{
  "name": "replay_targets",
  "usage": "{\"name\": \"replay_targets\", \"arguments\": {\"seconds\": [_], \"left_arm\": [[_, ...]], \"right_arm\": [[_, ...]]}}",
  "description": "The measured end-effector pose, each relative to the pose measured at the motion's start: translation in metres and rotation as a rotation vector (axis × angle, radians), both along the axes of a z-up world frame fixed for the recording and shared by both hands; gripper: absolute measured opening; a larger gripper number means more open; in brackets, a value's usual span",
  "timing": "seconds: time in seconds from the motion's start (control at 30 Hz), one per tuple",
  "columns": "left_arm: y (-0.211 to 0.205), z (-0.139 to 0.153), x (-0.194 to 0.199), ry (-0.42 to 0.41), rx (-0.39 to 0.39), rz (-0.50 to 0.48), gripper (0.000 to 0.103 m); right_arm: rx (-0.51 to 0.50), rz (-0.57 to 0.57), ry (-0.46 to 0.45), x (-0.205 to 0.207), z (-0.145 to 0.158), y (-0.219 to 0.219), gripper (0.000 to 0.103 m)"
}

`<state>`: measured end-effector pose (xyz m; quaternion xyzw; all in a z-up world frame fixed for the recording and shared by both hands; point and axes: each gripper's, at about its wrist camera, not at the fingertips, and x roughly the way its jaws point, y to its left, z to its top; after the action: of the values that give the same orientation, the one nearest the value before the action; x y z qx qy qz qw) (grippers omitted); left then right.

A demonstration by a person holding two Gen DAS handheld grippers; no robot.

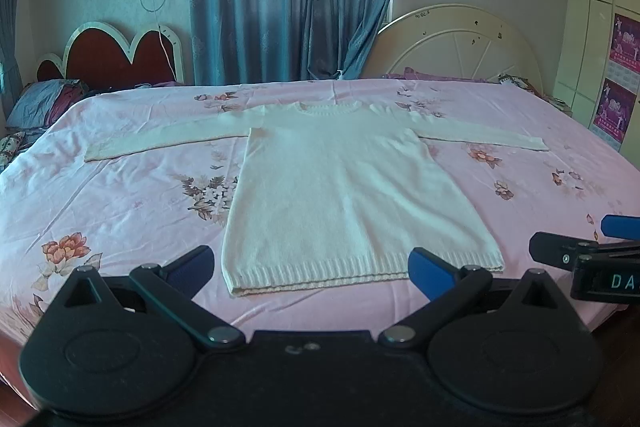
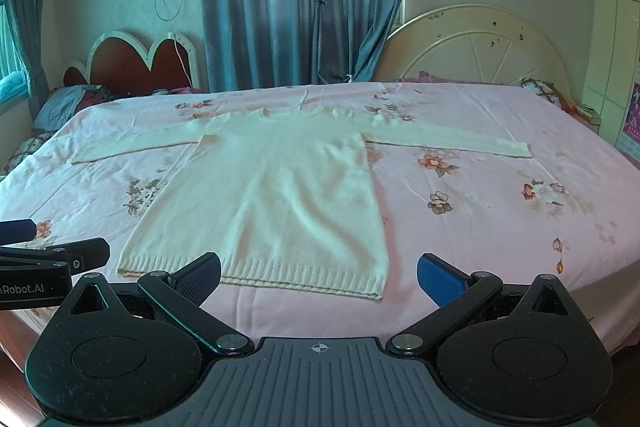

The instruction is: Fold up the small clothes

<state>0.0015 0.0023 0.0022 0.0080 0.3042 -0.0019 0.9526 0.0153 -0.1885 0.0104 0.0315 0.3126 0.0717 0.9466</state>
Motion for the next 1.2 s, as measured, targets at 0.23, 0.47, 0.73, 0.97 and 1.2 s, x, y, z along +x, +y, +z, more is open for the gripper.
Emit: {"name": "replay_targets", "arguments": {"seconds": [0.23, 0.47, 0.73, 0.97, 1.2], "left_arm": [[0.0011, 0.0005, -0.0040, -0.005, 0.001, 0.000, 0.103], [0.0020, 0.0010, -0.0043, -0.005, -0.001, -0.002, 0.103], [0.0017, 0.0010, -0.0040, -0.005, 0.000, -0.002, 0.103], [0.0021, 0.0026, -0.0051, -0.005, 0.003, -0.003, 0.103], [0.0008, 0.0039, -0.0053, -0.006, 0.003, -0.003, 0.103]], "right_arm": [[0.001, -0.002, -0.005, -0.0006, 0.0015, 0.0010, 0.103], [0.000, -0.003, -0.006, -0.0012, 0.0020, 0.0012, 0.103], [0.001, -0.002, -0.007, -0.0012, 0.0032, 0.0016, 0.103], [0.004, -0.003, -0.008, -0.0021, 0.0044, -0.0009, 0.103], [0.005, -0.003, -0.009, -0.0021, 0.0047, -0.0014, 0.103]]}}
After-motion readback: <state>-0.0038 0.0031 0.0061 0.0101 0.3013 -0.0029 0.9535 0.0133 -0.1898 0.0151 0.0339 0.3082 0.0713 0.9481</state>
